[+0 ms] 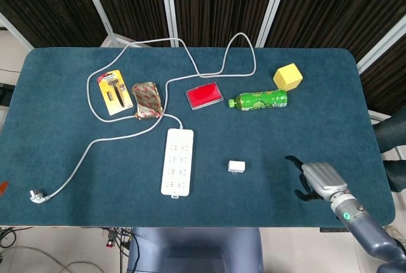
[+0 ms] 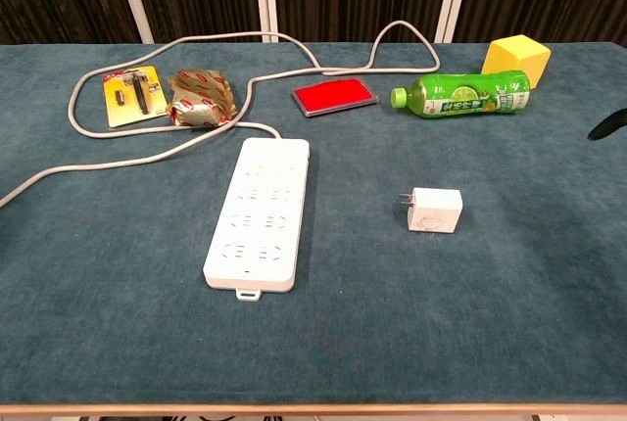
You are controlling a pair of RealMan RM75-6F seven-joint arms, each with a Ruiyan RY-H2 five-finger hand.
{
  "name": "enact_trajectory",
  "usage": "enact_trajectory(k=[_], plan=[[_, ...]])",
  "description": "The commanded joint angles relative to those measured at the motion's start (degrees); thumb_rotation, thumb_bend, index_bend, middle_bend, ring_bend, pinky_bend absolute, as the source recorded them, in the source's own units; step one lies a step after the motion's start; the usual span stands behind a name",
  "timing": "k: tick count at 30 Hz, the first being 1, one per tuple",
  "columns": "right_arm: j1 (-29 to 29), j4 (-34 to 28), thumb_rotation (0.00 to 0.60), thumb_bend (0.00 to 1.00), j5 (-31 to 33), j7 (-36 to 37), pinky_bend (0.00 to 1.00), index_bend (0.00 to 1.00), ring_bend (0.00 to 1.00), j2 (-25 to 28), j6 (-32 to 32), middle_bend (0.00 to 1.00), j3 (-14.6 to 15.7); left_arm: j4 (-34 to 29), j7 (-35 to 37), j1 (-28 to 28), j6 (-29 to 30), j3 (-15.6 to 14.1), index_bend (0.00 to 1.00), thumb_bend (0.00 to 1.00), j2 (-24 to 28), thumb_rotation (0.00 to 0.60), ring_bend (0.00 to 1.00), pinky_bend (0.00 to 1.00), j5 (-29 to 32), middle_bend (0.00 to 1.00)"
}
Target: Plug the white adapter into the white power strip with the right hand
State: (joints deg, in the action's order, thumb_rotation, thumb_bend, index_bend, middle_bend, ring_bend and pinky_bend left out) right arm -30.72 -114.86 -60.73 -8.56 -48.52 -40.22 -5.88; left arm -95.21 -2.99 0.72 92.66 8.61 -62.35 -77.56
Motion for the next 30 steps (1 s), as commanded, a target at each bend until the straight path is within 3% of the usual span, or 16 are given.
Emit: enact_trajectory(k=[1,12,30], plan=[[-6.61,-1.27,0.6,0.41,8.59,-1.94,0.77,0.13,0.83,-0.44,6.9,0.77,-0.14,0.04,0.2,0.0,-0.12,0.05,0.2,0.1,0.12,0.6,0.0,0.0,0.15,0.0],[-12.95,0.4,0.6,0.41,15.81,-0.79,0.77,0.16,0.83,-6.21,9.46,0.77,2.15,-0.03,-0.27,-0.19,-0.47,0.22,0.2,0.1,0.03,0.6,0.0,0.0,0.74,0.0],[-17.79,5.77,0.6,0.41,20.4,-3.09,0.77,0.16,0.83,-14.16,4.42,0.77,6.23,0.02,-0.41,-0.3,-0.62,0.41,0.2,0.1,0.0,0.6,0.0,0.0,1.24,0.0]])
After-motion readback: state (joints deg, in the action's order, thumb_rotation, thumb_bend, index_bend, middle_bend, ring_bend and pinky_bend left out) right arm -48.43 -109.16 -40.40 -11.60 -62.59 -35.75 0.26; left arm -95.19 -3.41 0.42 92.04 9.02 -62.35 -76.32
